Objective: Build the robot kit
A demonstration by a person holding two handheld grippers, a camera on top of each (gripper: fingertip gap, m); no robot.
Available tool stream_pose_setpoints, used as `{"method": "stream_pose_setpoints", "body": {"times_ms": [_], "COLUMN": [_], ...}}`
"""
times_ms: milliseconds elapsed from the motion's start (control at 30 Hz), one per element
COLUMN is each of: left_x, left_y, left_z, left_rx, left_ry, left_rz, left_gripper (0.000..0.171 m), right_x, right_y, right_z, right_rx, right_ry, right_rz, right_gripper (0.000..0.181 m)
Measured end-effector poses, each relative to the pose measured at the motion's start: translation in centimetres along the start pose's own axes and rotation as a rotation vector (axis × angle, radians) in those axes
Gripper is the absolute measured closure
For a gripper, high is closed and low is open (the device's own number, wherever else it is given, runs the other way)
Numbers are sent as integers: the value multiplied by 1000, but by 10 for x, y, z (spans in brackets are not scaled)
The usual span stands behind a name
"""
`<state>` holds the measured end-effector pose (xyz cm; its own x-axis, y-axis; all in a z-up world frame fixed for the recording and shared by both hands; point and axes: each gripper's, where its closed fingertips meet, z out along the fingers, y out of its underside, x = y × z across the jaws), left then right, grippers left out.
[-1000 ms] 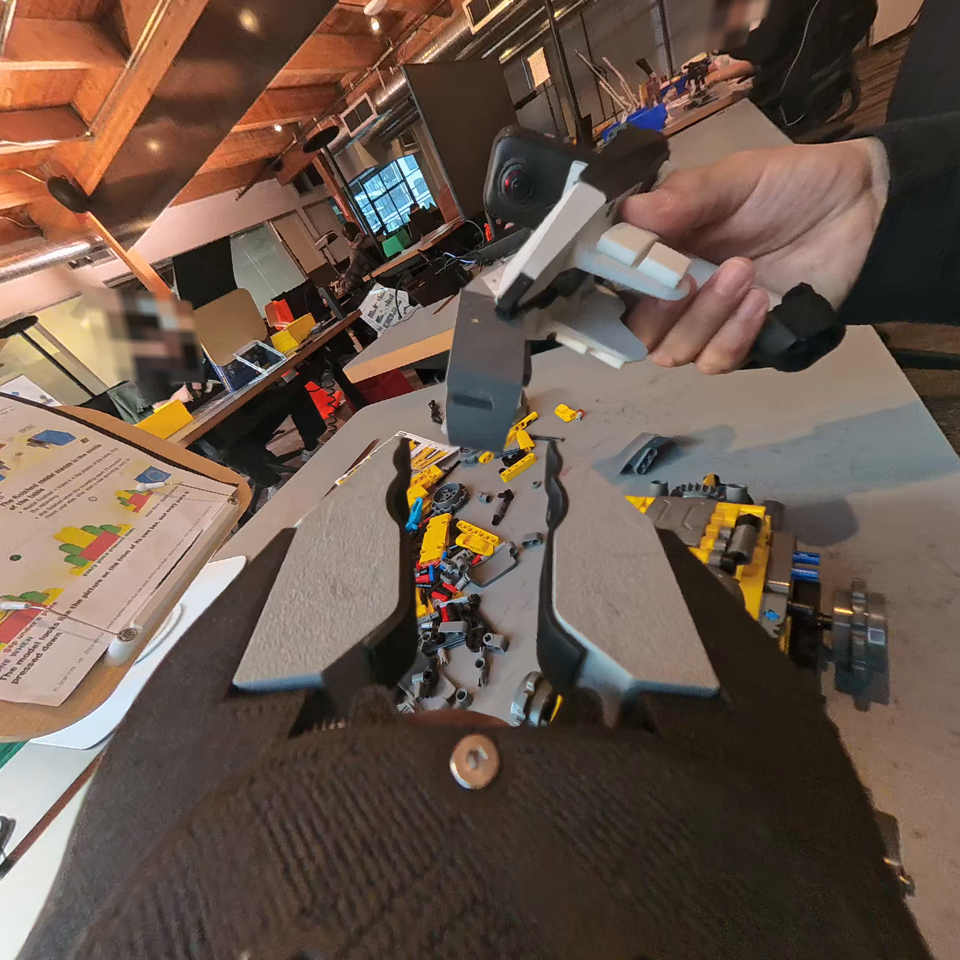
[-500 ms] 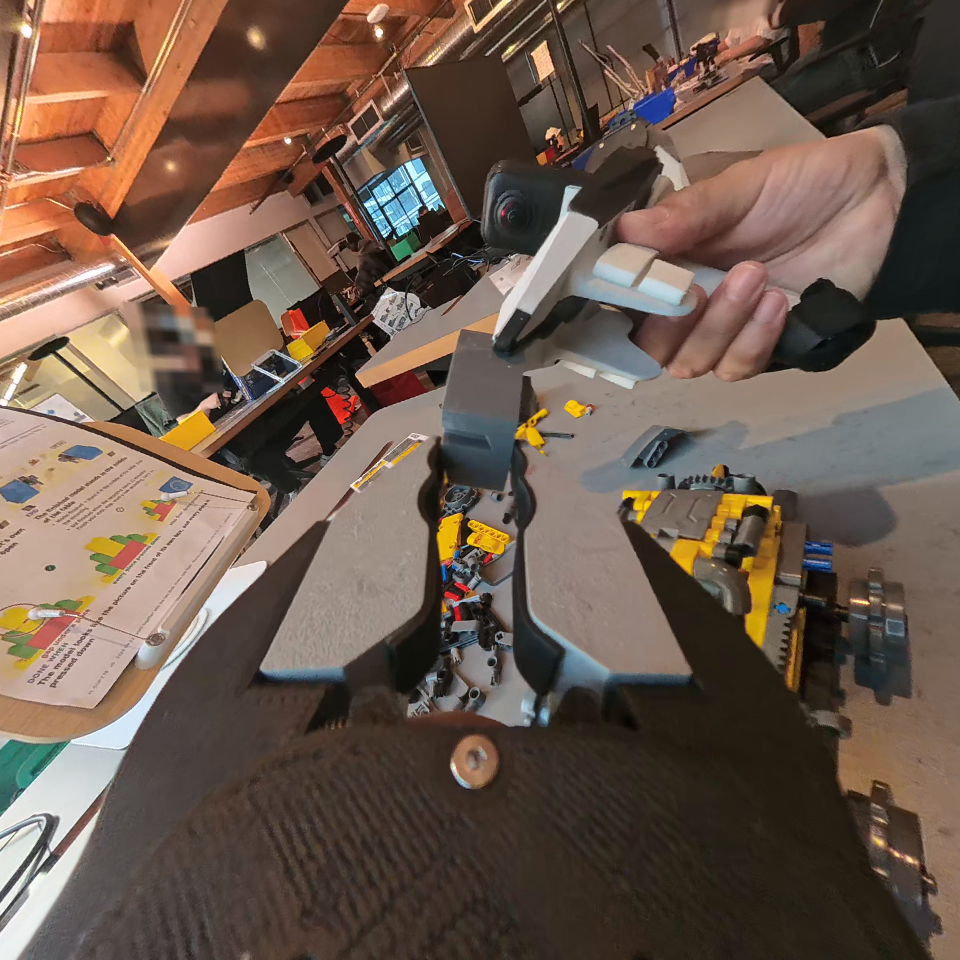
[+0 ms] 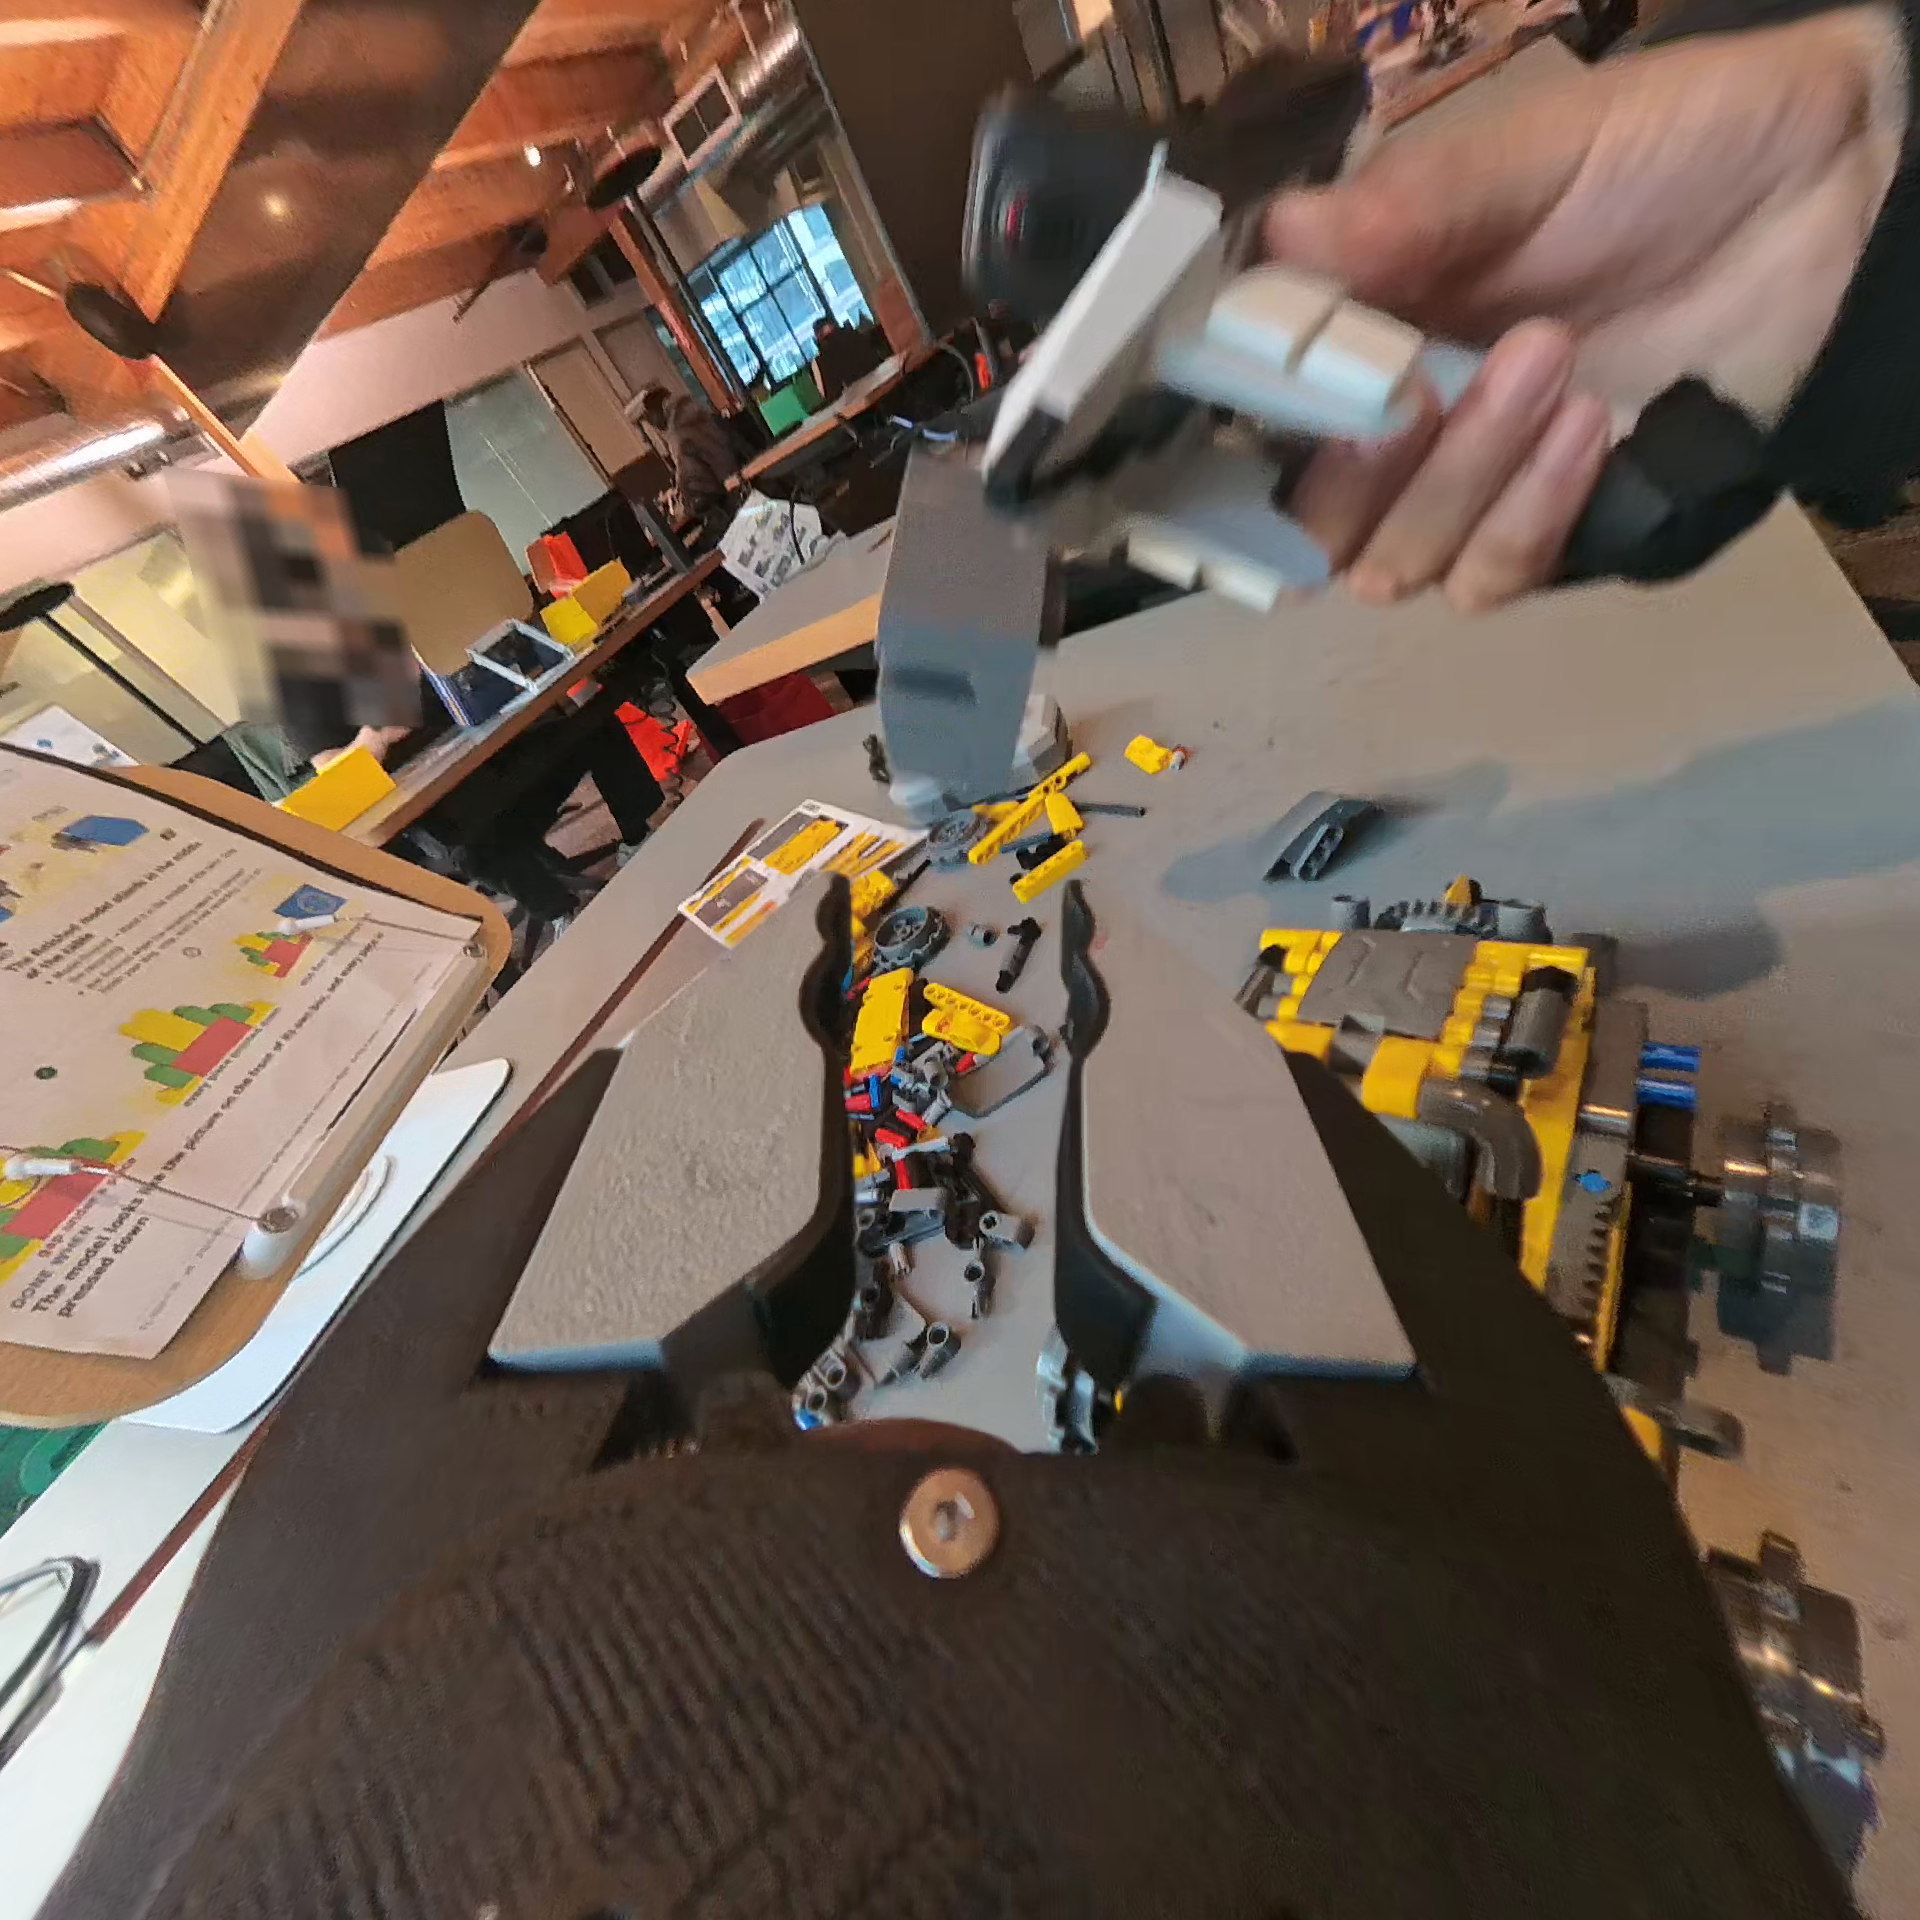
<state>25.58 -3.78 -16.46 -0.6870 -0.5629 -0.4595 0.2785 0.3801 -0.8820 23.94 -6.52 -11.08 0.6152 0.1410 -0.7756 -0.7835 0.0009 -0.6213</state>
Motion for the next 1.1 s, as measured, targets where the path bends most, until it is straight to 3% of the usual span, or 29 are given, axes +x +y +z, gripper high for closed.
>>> {"method": "stream_pose_setpoints", "body": {"times_ms": [33, 200, 433, 600, 733, 900, 1100], "left_x": [-1, -7, -9, -10, -10, -10, -11], "left_y": [2, 8, 16, 23, 30, 37, 36], "left_z": [1, 2, 3, 5, 7, 9, 8], "left_rx": [-10, -43, -73, -91, -112, -134, -129], "left_ry": [2, -6, -15, -12, -10, 1, 2], "left_rz": [-12, -64, -57, -64, -60, -69, -73], "left_gripper": [132, 133, 137, 137, 138, 138, 138], "right_x": [-2, 13, 66, 103, 124, 154, 162], "right_y": [-6, -10, 24, 54, 63, 72, 46], "right_z": [-10, -68, -156, -200, -208, -217, -201], "right_rx": [0, -43, -274, -482, -617, -800, -721], "right_ry": [39, 207, 385, 464, 483, 609, 723], "right_rz": [-28, -11, 203, 409, 483, 426, 159], "right_gripper": [181, 181, 181, 181, 180, 171, 159]}}
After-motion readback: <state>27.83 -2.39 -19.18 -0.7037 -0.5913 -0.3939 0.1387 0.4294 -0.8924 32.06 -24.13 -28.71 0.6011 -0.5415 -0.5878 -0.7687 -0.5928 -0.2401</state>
